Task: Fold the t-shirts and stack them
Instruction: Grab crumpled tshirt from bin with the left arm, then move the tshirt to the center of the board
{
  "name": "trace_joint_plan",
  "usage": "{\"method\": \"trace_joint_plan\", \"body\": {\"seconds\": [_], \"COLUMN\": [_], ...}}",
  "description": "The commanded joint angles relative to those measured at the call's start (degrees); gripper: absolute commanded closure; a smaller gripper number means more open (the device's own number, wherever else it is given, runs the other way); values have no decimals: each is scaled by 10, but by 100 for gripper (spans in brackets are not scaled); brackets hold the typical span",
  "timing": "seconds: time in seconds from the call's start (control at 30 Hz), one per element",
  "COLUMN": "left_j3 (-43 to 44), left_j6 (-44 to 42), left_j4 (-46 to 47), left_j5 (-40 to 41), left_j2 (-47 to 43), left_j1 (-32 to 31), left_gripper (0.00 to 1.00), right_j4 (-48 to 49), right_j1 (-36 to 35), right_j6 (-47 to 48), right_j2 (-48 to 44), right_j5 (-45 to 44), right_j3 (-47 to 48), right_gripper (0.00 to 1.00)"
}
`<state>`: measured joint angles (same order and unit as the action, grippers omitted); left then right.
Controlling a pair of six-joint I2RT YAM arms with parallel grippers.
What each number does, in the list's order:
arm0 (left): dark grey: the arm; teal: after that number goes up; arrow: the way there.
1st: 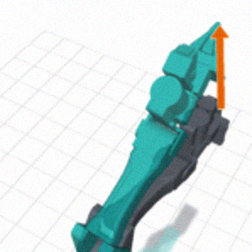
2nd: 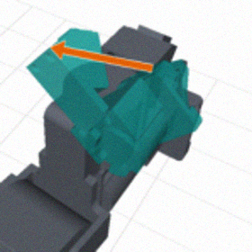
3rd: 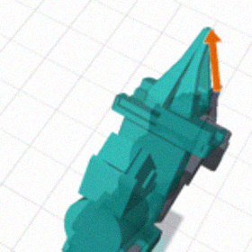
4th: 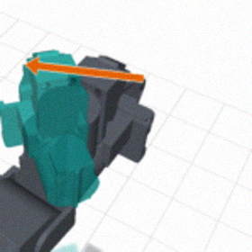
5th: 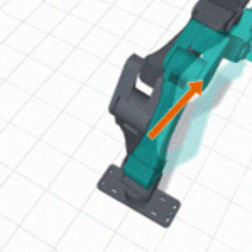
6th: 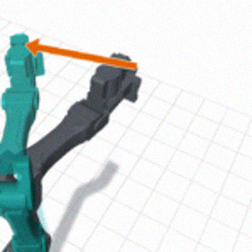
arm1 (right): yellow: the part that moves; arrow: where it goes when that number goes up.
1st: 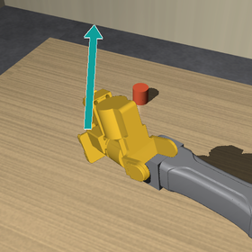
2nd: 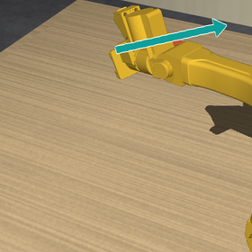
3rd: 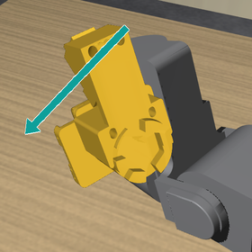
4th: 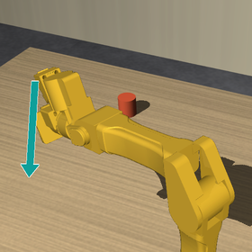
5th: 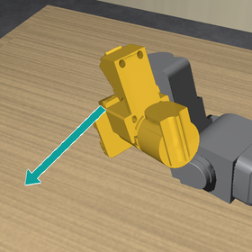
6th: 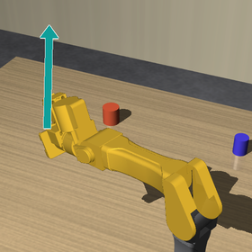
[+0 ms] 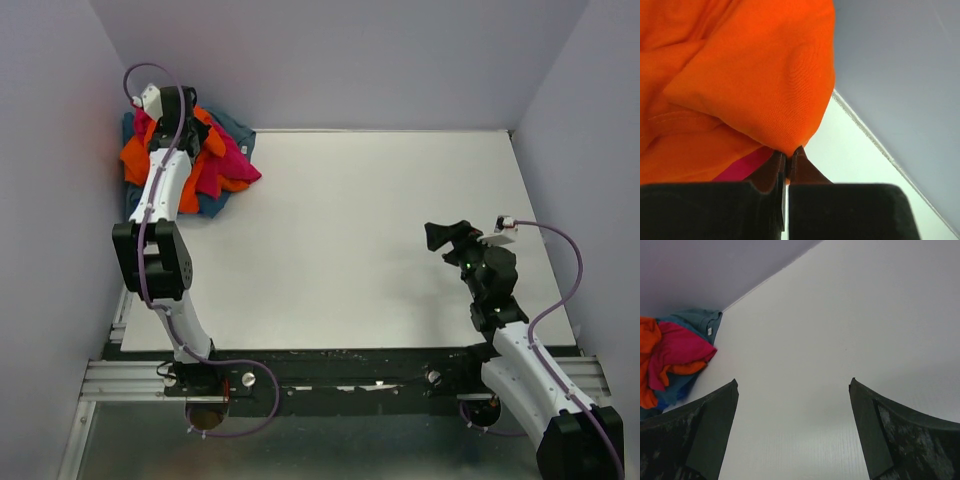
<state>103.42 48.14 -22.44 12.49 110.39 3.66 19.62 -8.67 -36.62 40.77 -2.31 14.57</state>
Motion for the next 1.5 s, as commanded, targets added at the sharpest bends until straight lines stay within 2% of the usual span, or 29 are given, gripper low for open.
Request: {"method": "trace_joint_plan", "body": {"seconds": [0.0, 0.17, 0.43, 0.6, 0.63, 0.67, 0.7, 0.73, 0.77, 0.8, 1.0, 1.13, 1.33, 1.47], "left_j3": [-54, -87, -112, -127, -125, -123, -119, -112, -103, -96, -142, -248, -428, -526], "left_j6": [1, -13, -44, -72, -72, -66, -59, -51, -52, -57, -81, -92, -89, -68], "left_j4": [26, 29, 85, 122, 123, 120, 113, 99, 80, 65, 16, 28, 49, 85], "left_j5": [46, 75, 20, 3, -4, -18, -32, -40, -44, -48, -41, -14, 30, 60], "left_j2": [-132, -222, -324, -346, -342, -334, -326, -315, -303, -292, -293, -340, -416, -431], "left_j1": [-3, -7, -35, -151, -171, -176, -179, -180, -180, -180, -180, -180, -182, -182], "left_gripper": [100, 100, 100, 100, 92, 71, 37, 18, 8, 5, 5, 8, 19, 23], "right_j4": [15, 12, 9, 9, 9, 8, 7, 5, 5, 4, 23, 22, 25, 29], "right_j1": [1, 1, 1, 1, 1, 1, 1, 1, 1, 1, 1, 1, 1, 1], "right_j6": [-1, 0, 5, 5, 5, 5, 5, 5, 5, 6, 16, 19, 19, 18], "right_j2": [3, 2, -12, -9, -7, -5, -3, -3, -2, -1, 9, 33, 49, 40], "right_j5": [5, 6, 4, 5, 5, 6, 6, 6, 6, 7, 44, 63, 82, 77], "right_j3": [-5, -2, -5, -3, -2, -2, -1, 0, 0, 1, 1, 12, 19, 13], "right_gripper": [0, 0, 0, 0, 0, 0, 0, 0, 0, 0, 0, 0, 0, 0]}}
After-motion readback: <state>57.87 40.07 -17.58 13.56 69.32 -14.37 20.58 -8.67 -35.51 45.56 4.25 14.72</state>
